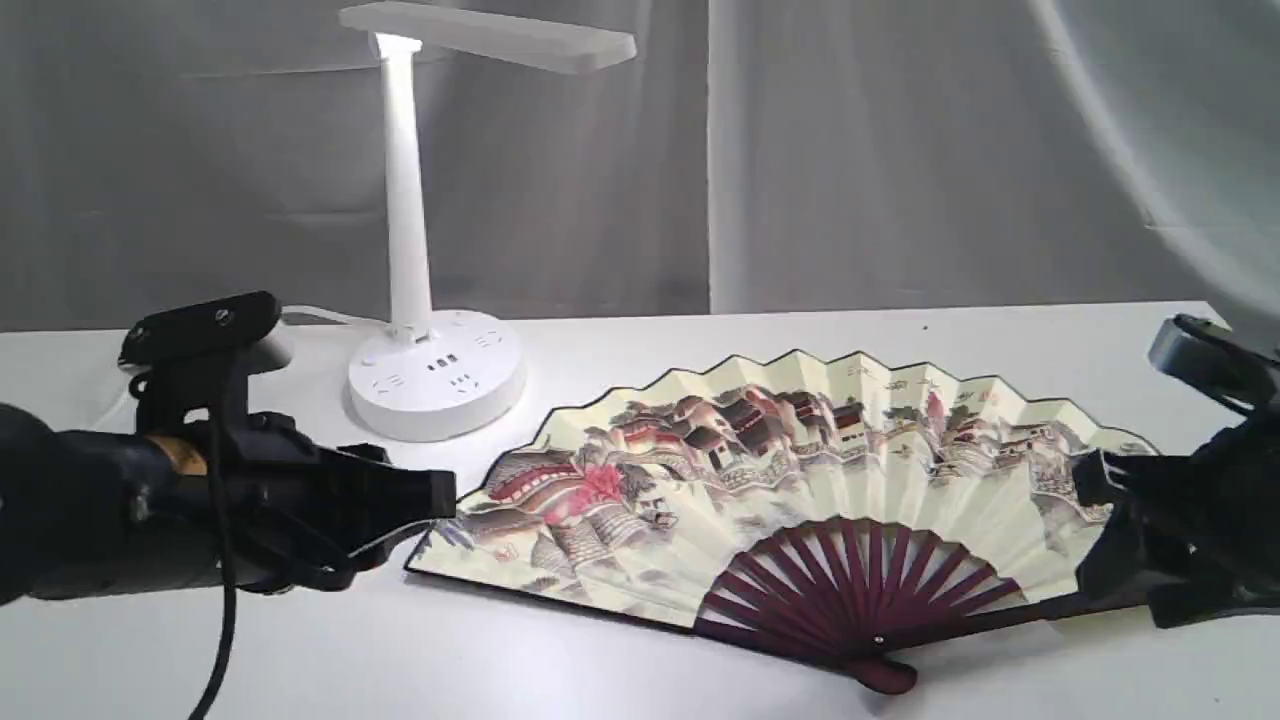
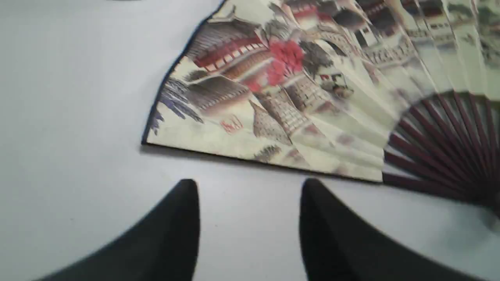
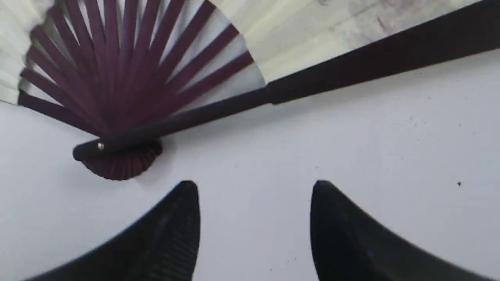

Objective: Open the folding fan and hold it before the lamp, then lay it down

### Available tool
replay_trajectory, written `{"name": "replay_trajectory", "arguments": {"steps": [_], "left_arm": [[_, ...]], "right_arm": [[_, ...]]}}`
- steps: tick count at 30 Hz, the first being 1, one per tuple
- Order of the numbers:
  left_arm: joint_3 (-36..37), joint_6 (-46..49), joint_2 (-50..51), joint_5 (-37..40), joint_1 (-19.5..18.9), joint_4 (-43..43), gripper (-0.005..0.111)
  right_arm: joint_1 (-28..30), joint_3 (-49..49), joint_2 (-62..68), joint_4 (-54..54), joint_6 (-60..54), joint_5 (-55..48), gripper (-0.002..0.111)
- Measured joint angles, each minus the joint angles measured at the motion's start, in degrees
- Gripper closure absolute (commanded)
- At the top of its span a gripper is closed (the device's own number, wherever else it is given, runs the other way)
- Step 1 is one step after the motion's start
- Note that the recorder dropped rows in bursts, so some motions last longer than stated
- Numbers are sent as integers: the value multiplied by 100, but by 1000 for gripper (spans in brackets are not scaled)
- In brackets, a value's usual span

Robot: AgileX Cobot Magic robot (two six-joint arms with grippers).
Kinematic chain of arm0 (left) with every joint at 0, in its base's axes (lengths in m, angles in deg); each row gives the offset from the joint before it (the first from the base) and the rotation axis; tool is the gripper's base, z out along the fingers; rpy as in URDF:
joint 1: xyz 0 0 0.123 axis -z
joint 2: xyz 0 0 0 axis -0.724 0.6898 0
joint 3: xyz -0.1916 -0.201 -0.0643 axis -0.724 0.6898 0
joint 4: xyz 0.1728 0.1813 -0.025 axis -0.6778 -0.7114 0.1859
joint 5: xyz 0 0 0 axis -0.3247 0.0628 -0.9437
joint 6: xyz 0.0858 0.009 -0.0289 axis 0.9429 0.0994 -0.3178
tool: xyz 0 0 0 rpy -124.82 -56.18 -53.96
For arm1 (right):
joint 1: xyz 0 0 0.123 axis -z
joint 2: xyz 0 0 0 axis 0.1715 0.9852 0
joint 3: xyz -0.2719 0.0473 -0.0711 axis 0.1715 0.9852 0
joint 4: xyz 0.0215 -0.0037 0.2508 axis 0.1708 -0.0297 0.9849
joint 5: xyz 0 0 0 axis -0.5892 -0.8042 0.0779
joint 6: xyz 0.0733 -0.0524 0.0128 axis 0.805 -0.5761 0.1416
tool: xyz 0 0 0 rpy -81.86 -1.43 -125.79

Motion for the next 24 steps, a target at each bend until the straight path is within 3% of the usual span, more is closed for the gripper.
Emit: {"name": "replay_trajectory", "arguments": {"steps": [5, 15, 24], "left_arm": [[-576, 0, -137, 1365, -224, -302, 107], [-1042, 0, -151, 2790, -1643, -807, 107], [-1074, -35, -151, 3421, -2611, -1320, 107]], "right_arm": [[-371, 0, 0, -403, 165, -12, 74], [-531, -12, -10, -702, 361, -26, 93], [-721, -491, -117, -1848, 1320, -96, 93]]}}
